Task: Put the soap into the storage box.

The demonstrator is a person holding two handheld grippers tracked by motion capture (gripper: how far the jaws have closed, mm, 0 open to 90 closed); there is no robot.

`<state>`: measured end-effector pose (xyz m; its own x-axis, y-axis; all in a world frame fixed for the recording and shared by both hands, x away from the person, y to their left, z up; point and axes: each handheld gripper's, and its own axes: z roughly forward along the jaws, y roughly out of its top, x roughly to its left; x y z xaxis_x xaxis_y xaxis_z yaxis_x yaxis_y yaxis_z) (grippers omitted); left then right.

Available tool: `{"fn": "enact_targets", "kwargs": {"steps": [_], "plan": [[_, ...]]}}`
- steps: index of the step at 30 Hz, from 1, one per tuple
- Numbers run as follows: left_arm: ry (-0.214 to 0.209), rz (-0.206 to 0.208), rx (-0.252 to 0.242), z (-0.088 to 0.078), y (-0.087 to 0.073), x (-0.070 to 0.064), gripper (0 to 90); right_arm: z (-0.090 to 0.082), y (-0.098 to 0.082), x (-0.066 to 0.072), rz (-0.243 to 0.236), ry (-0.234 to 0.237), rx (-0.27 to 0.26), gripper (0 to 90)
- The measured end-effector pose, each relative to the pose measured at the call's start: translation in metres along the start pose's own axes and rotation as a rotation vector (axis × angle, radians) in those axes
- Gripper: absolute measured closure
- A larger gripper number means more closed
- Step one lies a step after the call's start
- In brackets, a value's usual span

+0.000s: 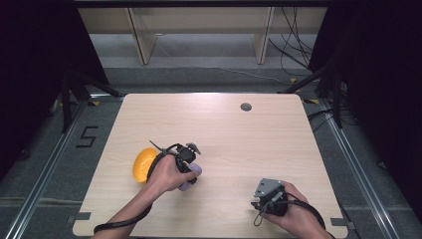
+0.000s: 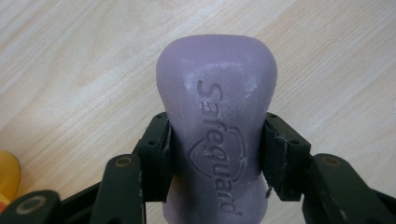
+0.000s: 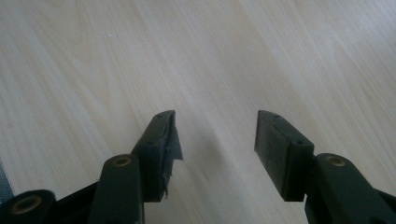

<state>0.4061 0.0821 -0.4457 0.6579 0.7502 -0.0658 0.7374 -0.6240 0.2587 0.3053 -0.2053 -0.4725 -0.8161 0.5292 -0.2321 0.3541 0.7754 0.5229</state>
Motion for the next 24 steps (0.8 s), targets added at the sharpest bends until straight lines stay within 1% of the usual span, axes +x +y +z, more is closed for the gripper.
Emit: {"fn": "enact_targets", "kwargs": {"steps": [1, 2, 5, 6, 7, 8, 9, 10, 11, 12, 13, 15, 16, 20, 21, 22, 24], "plan": [[0.000, 0.000, 0.000, 0.000, 0.000, 0.000, 49.2, 0.000, 0.000, 0.000, 0.000, 0.000, 0.000, 48.7], [-0.006, -0.037, 0.001, 0.000, -0.001, -0.002, 49.2, 0.000, 0.000, 0.000, 0.000, 0.000, 0.000, 48.7], [-0.006, -0.033, 0.009, -0.002, -0.001, -0.001, 49.2, 0.000, 0.000, 0.000, 0.018, 0.011, -0.001, 48.7], [-0.006, -0.038, 0.010, -0.003, -0.001, 0.000, 49.3, -0.001, 0.000, -0.001, 0.013, 0.022, 0.016, 48.7], [-0.006, -0.038, 0.010, -0.003, -0.001, 0.000, 49.2, -0.001, 0.000, -0.001, 0.013, 0.022, 0.016, 48.7], [0.000, -0.013, 0.009, -0.005, -0.001, 0.002, 49.2, 0.000, 0.000, 0.000, 0.019, 0.015, -0.002, 48.7], [0.000, -0.013, 0.009, -0.005, -0.001, 0.002, 49.2, 0.000, 0.000, 0.000, 0.019, 0.015, -0.002, 48.7], [-0.008, -0.049, 0.003, -0.005, -0.001, 0.001, 49.2, -0.003, 0.001, -0.002, 0.008, 0.035, 0.035, 48.6], [-0.008, -0.049, 0.003, -0.005, -0.001, 0.001, 49.3, -0.003, 0.001, -0.002, 0.008, 0.035, 0.035, 48.6], [-0.003, -0.039, 0.010, -0.006, -0.002, 0.002, 49.3, -0.003, 0.001, -0.001, 0.012, 0.032, 0.032, 48.5], [-0.003, -0.039, 0.010, -0.006, -0.002, 0.002, 49.3, -0.003, 0.001, -0.001, 0.012, 0.032, 0.032, 48.5], [0.007, -0.009, 0.009, -0.007, -0.002, 0.004, 49.3, -0.003, 0.001, -0.002, 0.010, 0.033, 0.034, 48.5], [0.000, -0.043, 0.008, -0.007, -0.002, 0.003, 49.3, -0.003, 0.001, -0.002, 0.011, 0.035, 0.035, 48.5], [-0.004, -0.047, -0.001, -0.008, -0.003, 0.003, 49.3, -0.003, 0.001, -0.002, 0.012, 0.033, 0.033, 48.4], [-0.003, -0.038, 0.002, -0.009, -0.002, 0.004, 49.3, -0.003, 0.001, -0.002, 0.011, 0.034, 0.033, 48.4], [-0.006, -0.053, -0.005, -0.010, -0.002, 0.003, 49.3, -0.003, 0.001, -0.002, 0.010, 0.029, 0.032, 48.4], [-0.002, -0.050, -0.003, -0.011, -0.002, 0.004, 49.3, -0.003, 0.001, -0.001, 0.019, 0.032, 0.033, 48.4]]}}
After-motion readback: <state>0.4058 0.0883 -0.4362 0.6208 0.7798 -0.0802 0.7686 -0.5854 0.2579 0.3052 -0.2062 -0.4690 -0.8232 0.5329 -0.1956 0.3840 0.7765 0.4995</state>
